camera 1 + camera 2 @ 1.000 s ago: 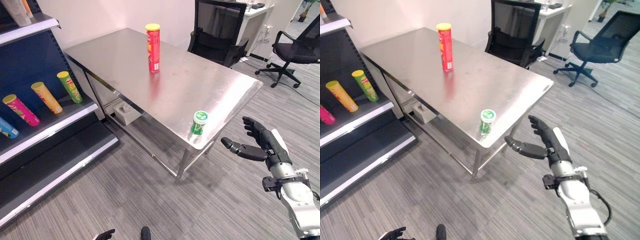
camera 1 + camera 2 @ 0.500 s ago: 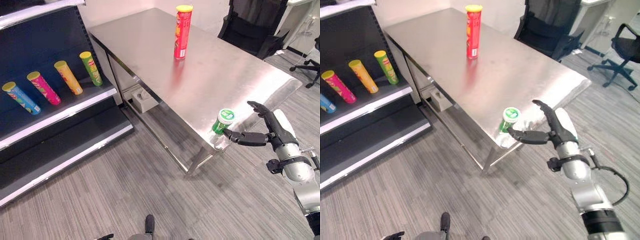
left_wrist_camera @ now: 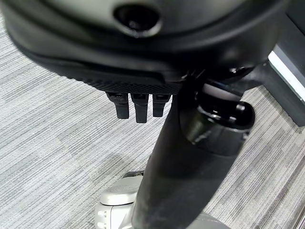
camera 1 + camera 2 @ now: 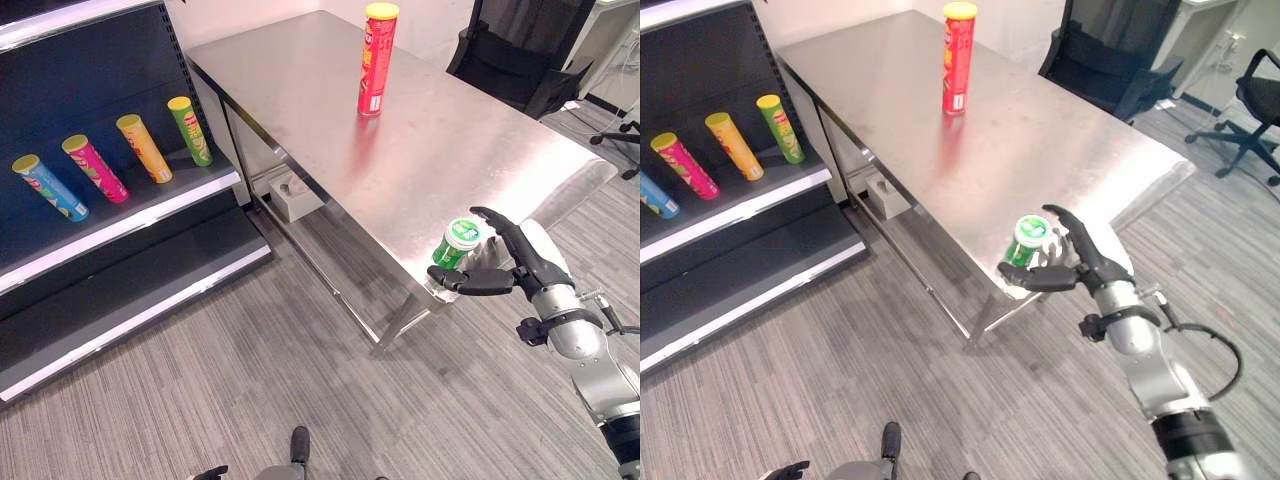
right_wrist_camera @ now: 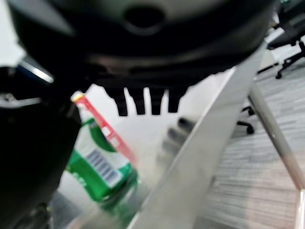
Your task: Put the goods on the table back onto the shelves and tidy them up.
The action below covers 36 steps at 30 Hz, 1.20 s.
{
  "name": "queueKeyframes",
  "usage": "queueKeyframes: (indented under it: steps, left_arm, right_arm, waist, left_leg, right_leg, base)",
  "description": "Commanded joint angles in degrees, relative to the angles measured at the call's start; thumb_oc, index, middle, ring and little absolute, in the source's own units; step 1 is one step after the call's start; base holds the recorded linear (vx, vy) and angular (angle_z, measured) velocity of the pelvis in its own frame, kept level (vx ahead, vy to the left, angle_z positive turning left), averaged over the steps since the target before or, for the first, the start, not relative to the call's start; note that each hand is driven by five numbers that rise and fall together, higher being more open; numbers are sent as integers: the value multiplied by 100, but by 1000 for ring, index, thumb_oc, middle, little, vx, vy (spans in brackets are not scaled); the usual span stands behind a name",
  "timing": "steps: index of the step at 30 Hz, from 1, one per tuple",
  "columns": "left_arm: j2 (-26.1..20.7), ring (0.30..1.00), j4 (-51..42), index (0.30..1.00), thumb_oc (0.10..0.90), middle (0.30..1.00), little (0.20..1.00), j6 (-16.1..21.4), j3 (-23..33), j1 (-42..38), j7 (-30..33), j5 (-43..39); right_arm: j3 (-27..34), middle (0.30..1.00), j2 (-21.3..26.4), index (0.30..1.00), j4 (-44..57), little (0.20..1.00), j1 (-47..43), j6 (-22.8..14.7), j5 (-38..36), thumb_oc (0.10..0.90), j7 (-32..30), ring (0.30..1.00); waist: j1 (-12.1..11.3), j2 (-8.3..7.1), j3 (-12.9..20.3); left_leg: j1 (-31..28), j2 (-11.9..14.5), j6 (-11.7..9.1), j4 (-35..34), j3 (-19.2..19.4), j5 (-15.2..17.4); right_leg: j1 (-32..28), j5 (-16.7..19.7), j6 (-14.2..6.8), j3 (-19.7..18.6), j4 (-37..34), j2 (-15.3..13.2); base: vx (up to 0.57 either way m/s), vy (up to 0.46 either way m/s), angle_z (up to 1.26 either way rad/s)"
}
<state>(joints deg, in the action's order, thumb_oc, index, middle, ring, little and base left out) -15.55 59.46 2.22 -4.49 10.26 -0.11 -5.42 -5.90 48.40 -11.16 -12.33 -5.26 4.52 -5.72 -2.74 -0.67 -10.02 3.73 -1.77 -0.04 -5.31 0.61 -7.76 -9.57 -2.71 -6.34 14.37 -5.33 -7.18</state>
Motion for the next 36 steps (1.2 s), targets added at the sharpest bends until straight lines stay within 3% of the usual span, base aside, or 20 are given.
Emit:
queueKeyframes:
  steps: [1,2,3,36]
  left_arm:
    - [-329,900,109,900,800,900,900,120,-381,-313,183,128]
    - [-327,900,118,900,800,900,900,121,-384,-311,198,140]
    - [-322,900,95,900,800,900,900,112,-395,-304,217,125]
    - [-393,900,-56,900,800,900,900,39,-191,-284,242,52]
  right_arm:
    - [108,900,270,900,140,900,-908,-234,188,800,-569,900]
    - [96,712,256,712,137,712,-921,-226,213,675,-595,712]
    - [57,300,233,300,114,300,-985,-198,247,400,-645,300]
    - [1153,300,693,300,701,300,-332,-124,50,400,-794,300]
  waist:
    - [-267,64,213]
    - [-273,62,212]
    - [-291,60,201]
    - [-184,-192,324]
  left_leg:
    - [-495,515,-462,31,-2,648]
    - [-493,514,-460,31,-8,650]
    - [-484,511,-454,31,-21,646]
    - [-648,641,-501,31,89,741]
  right_leg:
    - [157,283,-384,-16,33,-261]
    - [160,284,-386,-10,33,-263]
    - [166,290,-388,-9,33,-269]
    - [83,222,-358,-98,33,-199]
  base:
    - [-3,11,9]
    - [-3,15,8]
    - [1,16,6]
    - [-2,0,0]
